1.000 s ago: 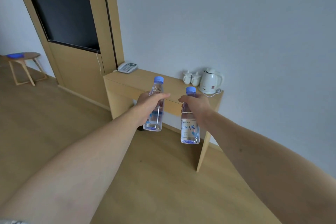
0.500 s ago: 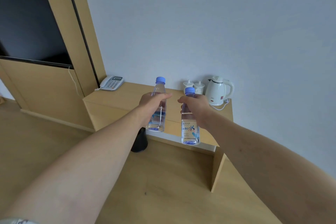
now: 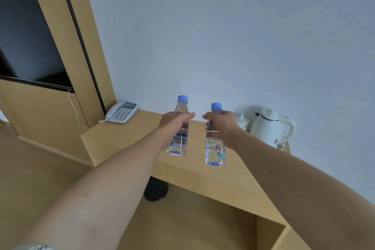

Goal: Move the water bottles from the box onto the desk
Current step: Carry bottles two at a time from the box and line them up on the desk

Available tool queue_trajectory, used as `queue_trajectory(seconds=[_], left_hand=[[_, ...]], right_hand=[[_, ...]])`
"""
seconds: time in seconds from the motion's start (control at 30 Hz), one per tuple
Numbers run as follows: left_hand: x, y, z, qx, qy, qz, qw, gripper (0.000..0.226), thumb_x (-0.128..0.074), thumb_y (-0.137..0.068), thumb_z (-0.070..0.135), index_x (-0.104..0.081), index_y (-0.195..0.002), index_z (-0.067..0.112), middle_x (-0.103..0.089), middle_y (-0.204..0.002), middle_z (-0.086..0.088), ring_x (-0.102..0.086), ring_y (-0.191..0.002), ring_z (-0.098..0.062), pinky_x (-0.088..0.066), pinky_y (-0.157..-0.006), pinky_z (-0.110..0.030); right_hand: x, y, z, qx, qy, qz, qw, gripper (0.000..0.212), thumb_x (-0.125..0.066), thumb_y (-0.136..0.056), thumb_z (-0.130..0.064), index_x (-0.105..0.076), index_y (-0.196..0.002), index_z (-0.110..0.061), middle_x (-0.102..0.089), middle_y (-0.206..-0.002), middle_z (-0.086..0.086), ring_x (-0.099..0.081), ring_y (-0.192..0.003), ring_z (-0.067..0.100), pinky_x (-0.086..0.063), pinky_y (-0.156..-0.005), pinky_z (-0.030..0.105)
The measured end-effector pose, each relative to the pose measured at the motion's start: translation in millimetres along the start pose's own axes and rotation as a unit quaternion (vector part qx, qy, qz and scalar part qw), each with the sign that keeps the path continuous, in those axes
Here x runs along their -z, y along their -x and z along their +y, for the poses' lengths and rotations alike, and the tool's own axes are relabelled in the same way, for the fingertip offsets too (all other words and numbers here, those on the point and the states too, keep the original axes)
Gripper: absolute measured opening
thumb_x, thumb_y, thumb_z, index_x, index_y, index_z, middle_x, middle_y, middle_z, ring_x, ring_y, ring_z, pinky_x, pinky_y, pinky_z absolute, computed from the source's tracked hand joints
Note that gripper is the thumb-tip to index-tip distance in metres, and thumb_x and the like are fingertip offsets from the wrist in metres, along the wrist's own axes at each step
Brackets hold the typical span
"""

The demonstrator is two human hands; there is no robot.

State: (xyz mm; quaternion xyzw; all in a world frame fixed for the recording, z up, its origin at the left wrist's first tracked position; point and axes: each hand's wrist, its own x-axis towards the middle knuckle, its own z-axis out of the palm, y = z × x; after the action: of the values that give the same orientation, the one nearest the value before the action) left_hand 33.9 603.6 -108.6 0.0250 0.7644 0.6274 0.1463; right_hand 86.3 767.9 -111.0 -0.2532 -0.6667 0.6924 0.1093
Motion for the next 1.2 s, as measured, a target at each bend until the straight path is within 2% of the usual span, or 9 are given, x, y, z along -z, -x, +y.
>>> queue_trajectory(seconds=[0.2, 0.33, 0.47, 0.57, 0.7, 0.77, 0.9, 1.07, 1.2], left_hand=[[-25, -86, 22, 0.019, 0.021, -0.017, 0.999, 0.05, -0.079, -0.079, 0.057, -0.068, -0.107, 0.017, -0.076, -0.089, -0.007, -0.071, -0.077, -0.027, -0.059, -0.074, -0.039], [-40, -137, 18, 0.047, 0.031, -0.023, 0.998, 0.05, -0.072, -0.087, 0.057, -0.066, -0.108, 0.012, -0.075, -0.095, -0.013, -0.068, -0.084, -0.033, -0.056, -0.095, -0.052], [-51, -183, 15, 0.061, 0.038, -0.036, 0.997, 0.042, -0.063, -0.092, 0.058, -0.063, -0.093, 0.016, -0.073, -0.092, -0.01, -0.065, -0.081, -0.033, -0.054, -0.096, -0.053], [-59, -228, 3, 0.072, 0.031, -0.06, 0.995, 0.045, -0.063, -0.091, 0.059, -0.067, -0.099, 0.015, -0.075, -0.095, -0.01, -0.068, -0.081, -0.031, -0.056, -0.087, -0.045], [-66, -290, -14, 0.089, 0.011, -0.097, 0.991, 0.045, -0.064, -0.091, 0.06, -0.069, -0.101, 0.016, -0.074, -0.088, -0.007, -0.068, -0.066, -0.023, -0.053, -0.054, -0.027], [-68, -320, -18, 0.094, -0.003, -0.128, 0.987, 0.043, -0.067, -0.089, 0.057, -0.067, -0.097, 0.015, -0.071, -0.082, -0.008, -0.066, -0.061, -0.025, -0.054, -0.052, -0.029], [-72, -378, -16, 0.091, -0.04, -0.183, 0.978, 0.039, -0.071, -0.089, 0.053, -0.064, -0.099, 0.015, -0.068, -0.082, -0.01, -0.064, -0.069, -0.028, -0.055, -0.066, -0.035], [-79, -437, -14, 0.074, -0.119, -0.249, 0.958, 0.04, -0.074, -0.087, 0.052, -0.062, -0.107, 0.02, -0.073, -0.11, -0.007, -0.071, -0.092, -0.022, -0.056, -0.094, -0.049], [-86, -467, -24, 0.064, -0.173, -0.264, 0.947, 0.037, -0.075, -0.087, 0.051, -0.063, -0.11, 0.025, -0.071, -0.115, 0.002, -0.069, -0.103, -0.018, -0.056, -0.095, -0.051]], right_hand=[[-4, -100, -18, 0.008, 0.024, -0.009, 1.0, 0.03, -0.079, -0.086, -0.028, -0.064, -0.099, -0.004, -0.06, -0.084, 0.012, -0.06, -0.075, 0.028, -0.059, -0.09, 0.057], [-1, -144, -12, -0.009, 0.016, -0.003, 1.0, 0.033, -0.076, -0.088, -0.038, -0.061, -0.09, -0.008, -0.061, -0.081, 0.011, -0.06, -0.071, 0.026, -0.059, -0.075, 0.042], [1, -181, -6, -0.023, -0.004, -0.004, 1.0, 0.034, -0.074, -0.09, -0.04, -0.059, -0.085, -0.01, -0.061, -0.074, 0.009, -0.059, -0.061, 0.023, -0.052, -0.049, 0.027], [-5, -217, 5, -0.038, -0.003, 0.01, 0.999, 0.033, -0.073, -0.091, -0.041, -0.061, -0.087, -0.012, -0.063, -0.075, 0.008, -0.06, -0.063, 0.023, -0.055, -0.057, 0.031], [-18, -265, 19, -0.045, 0.011, 0.025, 0.999, 0.031, -0.073, -0.091, -0.042, -0.062, -0.088, -0.013, -0.064, -0.075, 0.006, -0.06, -0.066, 0.022, -0.058, -0.067, 0.036], [-25, -289, 22, -0.047, 0.014, 0.035, 0.998, 0.03, -0.073, -0.092, -0.041, -0.063, -0.09, -0.013, -0.064, -0.078, 0.007, -0.06, -0.07, 0.022, -0.061, -0.08, 0.045], [-33, -332, 22, -0.05, 0.059, 0.044, 0.996, 0.028, -0.069, -0.096, -0.038, -0.066, -0.096, -0.01, -0.066, -0.088, 0.009, -0.062, -0.075, 0.021, -0.059, -0.083, 0.041], [-37, -374, 26, -0.038, 0.171, 0.031, 0.984, 0.031, -0.07, -0.095, -0.03, -0.069, -0.104, 0.0, -0.067, -0.093, 0.006, -0.061, -0.084, 0.02, -0.052, -0.081, 0.034], [-42, -395, 34, -0.034, 0.272, 0.022, 0.962, 0.023, -0.073, -0.091, -0.029, -0.066, -0.088, -0.008, -0.059, -0.08, 0.0, -0.053, -0.078, 0.019, -0.045, -0.074, 0.031]])
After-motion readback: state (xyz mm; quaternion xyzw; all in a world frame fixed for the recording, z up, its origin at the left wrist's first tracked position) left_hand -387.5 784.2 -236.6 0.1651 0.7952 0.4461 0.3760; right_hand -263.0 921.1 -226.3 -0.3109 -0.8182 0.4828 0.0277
